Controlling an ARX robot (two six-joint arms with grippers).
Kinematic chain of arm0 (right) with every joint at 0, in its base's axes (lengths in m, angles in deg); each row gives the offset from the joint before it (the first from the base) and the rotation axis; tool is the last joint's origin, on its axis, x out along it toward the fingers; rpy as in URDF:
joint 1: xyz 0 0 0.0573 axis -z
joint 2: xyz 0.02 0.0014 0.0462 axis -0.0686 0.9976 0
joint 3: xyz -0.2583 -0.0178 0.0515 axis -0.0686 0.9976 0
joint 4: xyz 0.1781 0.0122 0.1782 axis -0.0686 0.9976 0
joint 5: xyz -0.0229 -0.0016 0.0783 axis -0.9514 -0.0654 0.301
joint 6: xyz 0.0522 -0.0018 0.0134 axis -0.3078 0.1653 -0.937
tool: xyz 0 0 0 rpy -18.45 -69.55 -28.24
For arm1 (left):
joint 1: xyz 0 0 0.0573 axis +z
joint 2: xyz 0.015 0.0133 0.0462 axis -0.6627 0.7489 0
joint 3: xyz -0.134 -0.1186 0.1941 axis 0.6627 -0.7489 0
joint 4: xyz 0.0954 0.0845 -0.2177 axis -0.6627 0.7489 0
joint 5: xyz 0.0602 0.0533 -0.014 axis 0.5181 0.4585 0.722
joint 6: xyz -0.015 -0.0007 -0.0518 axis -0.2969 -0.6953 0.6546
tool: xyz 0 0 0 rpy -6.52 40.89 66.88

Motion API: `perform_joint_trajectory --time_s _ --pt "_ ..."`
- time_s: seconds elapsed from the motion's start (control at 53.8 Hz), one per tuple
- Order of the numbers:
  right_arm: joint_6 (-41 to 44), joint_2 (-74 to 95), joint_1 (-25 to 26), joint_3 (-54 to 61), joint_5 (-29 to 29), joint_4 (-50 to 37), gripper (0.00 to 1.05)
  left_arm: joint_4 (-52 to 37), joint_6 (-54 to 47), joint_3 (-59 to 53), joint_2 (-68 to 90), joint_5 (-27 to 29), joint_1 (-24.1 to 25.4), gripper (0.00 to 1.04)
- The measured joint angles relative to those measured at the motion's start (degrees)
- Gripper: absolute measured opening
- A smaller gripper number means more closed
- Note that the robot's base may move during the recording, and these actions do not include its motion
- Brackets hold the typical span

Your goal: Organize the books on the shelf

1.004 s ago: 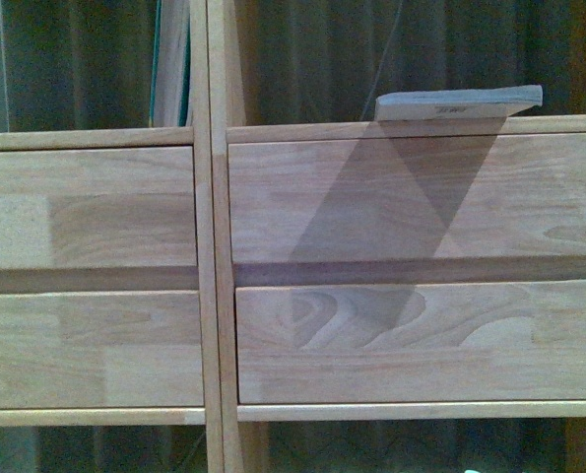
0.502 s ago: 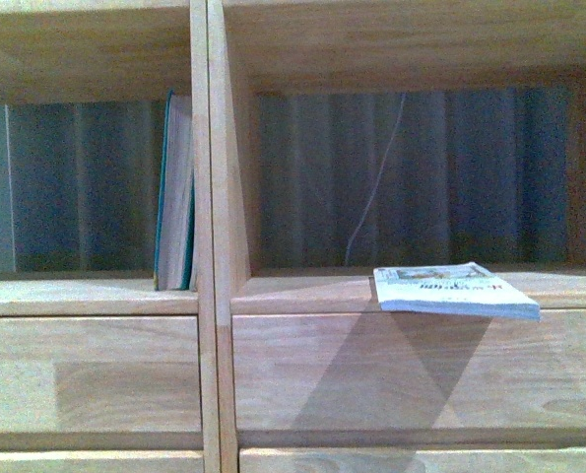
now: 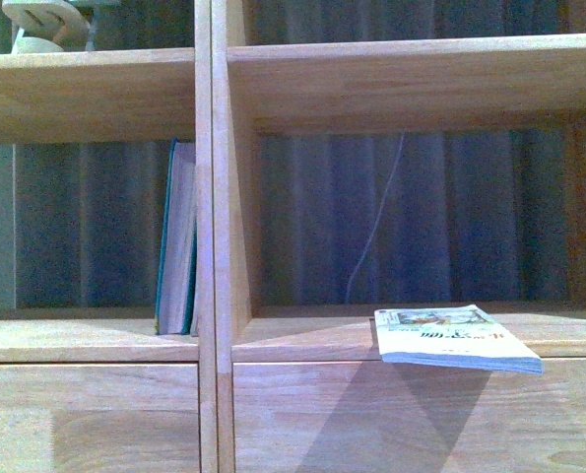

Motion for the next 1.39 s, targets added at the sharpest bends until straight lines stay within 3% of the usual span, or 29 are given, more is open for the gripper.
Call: perform_joint_trajectory --time_s 0.167,0.335,0.836,1.394 --pt "-9.1 20.6 -5.8 -6.5 -2.8 -9.4 0.98 -4.6 19.7 10.8 16.9 -4.5 -2.2 0.98" --pt "-14.9 37.8 -10.8 -12.9 -7.0 -15.6 0.98 -6.6 31.5 16.9 29.3 1.6 -8.4 0.98" --pt "-27.0 60.3 -18.3 -26.6 -13.3 -17.1 0.98 2.9 33.5 23.0 41.1 10.4 -23.3 0.98" --pt "-41.9 71.9 -17.4 -40.7 -17.0 -20.5 0.98 -6.5 36.5 20.4 41.5 5.8 -23.5 0.98"
